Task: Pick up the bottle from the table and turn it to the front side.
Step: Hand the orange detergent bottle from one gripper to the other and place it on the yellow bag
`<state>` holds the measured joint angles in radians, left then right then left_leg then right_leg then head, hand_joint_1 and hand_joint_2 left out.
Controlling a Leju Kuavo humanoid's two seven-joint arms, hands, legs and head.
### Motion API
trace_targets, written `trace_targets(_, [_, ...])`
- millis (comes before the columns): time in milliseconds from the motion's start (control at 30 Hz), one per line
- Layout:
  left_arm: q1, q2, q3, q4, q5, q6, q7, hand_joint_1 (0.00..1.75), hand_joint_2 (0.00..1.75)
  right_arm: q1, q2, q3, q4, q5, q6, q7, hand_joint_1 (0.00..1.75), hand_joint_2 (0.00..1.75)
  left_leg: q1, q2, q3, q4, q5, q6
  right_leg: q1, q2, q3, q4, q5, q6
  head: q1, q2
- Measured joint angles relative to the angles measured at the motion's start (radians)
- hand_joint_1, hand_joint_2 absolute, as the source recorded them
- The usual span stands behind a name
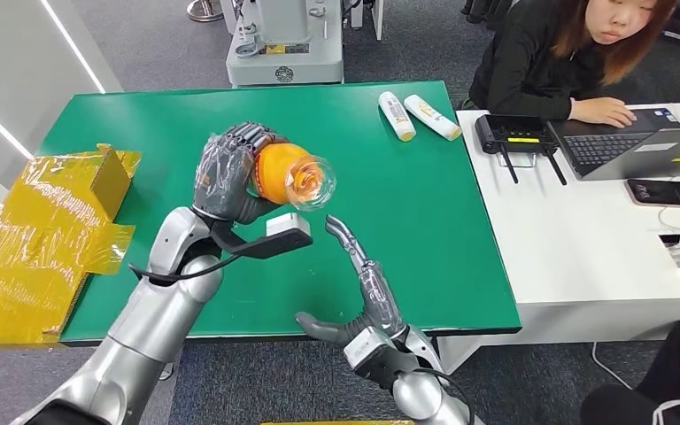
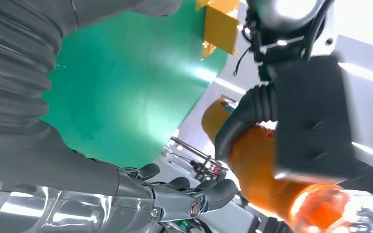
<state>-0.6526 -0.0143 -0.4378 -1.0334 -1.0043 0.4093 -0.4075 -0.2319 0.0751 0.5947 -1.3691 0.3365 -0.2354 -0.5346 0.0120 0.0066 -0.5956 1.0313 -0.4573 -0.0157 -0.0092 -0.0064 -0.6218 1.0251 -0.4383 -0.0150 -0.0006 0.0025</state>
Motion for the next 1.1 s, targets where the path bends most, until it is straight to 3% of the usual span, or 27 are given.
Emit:
trace_targets(67, [-0.034,0.009,-0.018,0.029,-0.059,0.023,0.030,1.59,1.75,0.004,-0.001,0.000,-0.017,0.000,0.003,-0.004,0.00,1.75,0.000,0.000,0.000,0.000,0.000,0.000,0.000,0.000,0.000,0.000,0.000,0.000,0.000,0.000])
trace_targets(267, [-0.133,0.032,-0.039,0.194,-0.304,0.074,0.181,1.62,1.75,0.020,-0.006,-0.001,-0.054,0.004,-0.008,-0.031,0.00,1.75,0.000,0.000,0.000,0.000,0.000,0.000,0.000,0.000,0.000,0.000,0.000,0.000,0.000,0.000])
trace_targets(567, [-0.220,0.082,-0.039,0.392,-0.435,0.058,0.300,1.75,1.75,0.052,-0.033,-0.003,-0.091,-0.016,-0.060,-0.046,0.00,1.75,0.000,0.001,0.000,0.000,0.000,0.000,0.000,0.001,0.000,0.001,0.000,0.000,0.000,0.000])
trace_targets(867, [-0.243,0.243,-0.011,0.483,-0.511,0.025,0.452,1.75,1.75,0.111,-0.062,-0.005,-0.159,-0.015,-0.087,-0.043,0.00,1.75,0.001,0.004,0.001,-0.002,0.000,-0.001,0.000,0.005,-0.002,0.001,0.000,-0.001,0.000,0.000])
trace_targets(1100, [-0.228,0.367,0.054,0.487,-0.537,0.013,0.471,1.75,1.75,0.132,-0.076,-0.006,-0.162,-0.030,-0.109,-0.070,0.00,1.75,0.001,0.007,0.001,-0.003,0.000,-0.002,0.001,0.007,-0.002,0.002,-0.001,-0.001,0.000,0.000])
